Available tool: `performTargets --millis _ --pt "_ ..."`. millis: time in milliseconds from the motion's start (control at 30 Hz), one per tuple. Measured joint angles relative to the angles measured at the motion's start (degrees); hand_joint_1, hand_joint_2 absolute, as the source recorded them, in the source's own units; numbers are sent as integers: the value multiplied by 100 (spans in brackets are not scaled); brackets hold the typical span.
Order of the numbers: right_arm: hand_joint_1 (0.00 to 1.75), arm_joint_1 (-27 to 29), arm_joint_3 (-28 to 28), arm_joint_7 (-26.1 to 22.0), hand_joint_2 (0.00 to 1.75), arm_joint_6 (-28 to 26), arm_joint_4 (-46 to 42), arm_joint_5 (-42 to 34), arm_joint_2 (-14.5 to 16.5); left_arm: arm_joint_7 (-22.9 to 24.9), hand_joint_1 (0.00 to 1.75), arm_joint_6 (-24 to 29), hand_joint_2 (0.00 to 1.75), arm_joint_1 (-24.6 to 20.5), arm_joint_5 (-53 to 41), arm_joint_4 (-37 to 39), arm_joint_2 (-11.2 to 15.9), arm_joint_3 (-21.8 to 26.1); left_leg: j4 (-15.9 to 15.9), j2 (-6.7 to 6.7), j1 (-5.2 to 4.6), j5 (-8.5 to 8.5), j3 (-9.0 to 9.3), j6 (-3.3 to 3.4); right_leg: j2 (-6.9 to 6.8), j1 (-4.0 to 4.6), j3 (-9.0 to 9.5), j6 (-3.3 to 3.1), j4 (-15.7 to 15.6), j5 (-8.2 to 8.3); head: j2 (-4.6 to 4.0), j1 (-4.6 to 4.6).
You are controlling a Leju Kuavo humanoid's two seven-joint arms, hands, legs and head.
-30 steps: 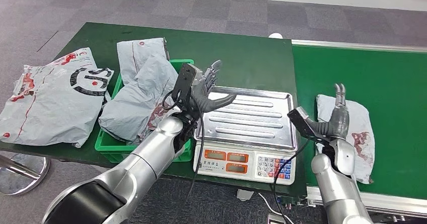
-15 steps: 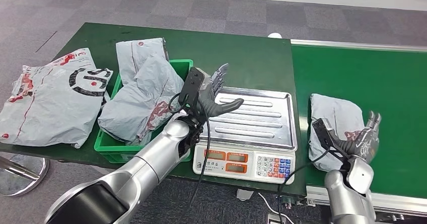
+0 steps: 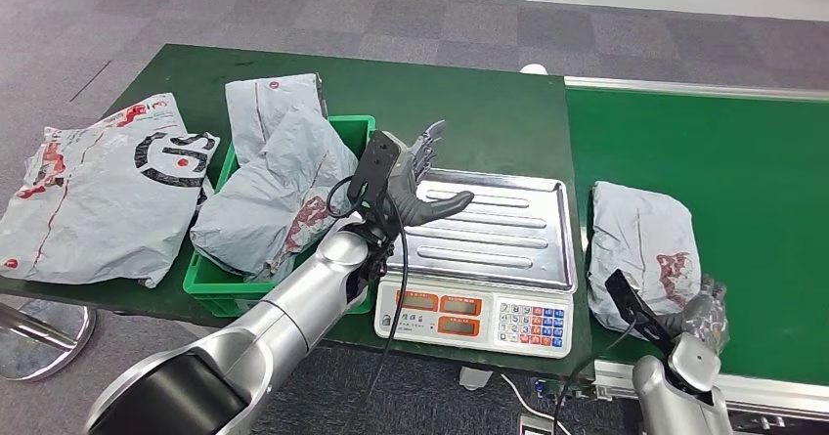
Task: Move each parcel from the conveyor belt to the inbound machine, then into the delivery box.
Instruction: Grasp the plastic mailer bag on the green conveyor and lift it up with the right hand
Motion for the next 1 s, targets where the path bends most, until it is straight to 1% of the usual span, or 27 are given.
performTargets --millis 67,233,267,367,400,467,533,700,867,1000 --pt "0 -4 0 25 175 105 3 19 -2 -2 0 0 175 -2 -6 2 0 0 0 0 0 0 0 0 0 0 1 0 0 0 0 0" --pt "0 -160 0 97 175 884 249 86 -97 -23 0 4 175 -6 -214 7 3 15 0 0 -1 0 -2 0 0 0 2 0 0 1 0 0" --pt "11 -258 0 88 175 1016 403 100 -147 -28 0 7 175 -7 -280 8 4 35 0 0 -1 0 -2 0 0 -1 2 0 0 1 0 0" --pt "142 -642 0 -114 175 1441 975 44 -319 -38 0 13 175 -7 -445 11 6 144 1 1 -1 1 0 1 1 0 4 1 0 2 0 0" --pt "175 -785 0 -258 175 1654 1172 -4 -370 -40 0 13 175 -7 -489 14 8 193 1 4 0 1 3 1 3 0 6 1 0 3 0 0" --pt "175 -1079 1 -526 175 2099 1551 -65 -456 -46 0 13 175 -7 -588 25 10 312 2 16 0 1 11 1 14 1 9 1 0 4 0 0" --pt "175 -1327 2 -655 175 2375 1846 -71 -533 -58 0 10 175 -7 -673 39 11 433 3 27 1 -1 20 2 23 1 15 2 -1 5 0 0" --pt "175 -1650 13 -725 175 2485 2239 -72 -661 -64 0 7 175 -7 -715 54 11 625 5 28 1 -1 25 4 25 1 21 5 -2 11 0 0" --pt "175 -1767 17 -754 175 2505 2414 -75 -700 -67 0 2 175 -6 -722 54 11 702 5 27 3 2 27 4 23 4 23 3 -1 13 0 0" --pt "175 -1810 70 -933 175 2673 2520 -37 -755 -79 0 -27 175 -5 -823 56 13 798 5 25 3 1 27 3 23 4 23 3 -1 12 0 0"
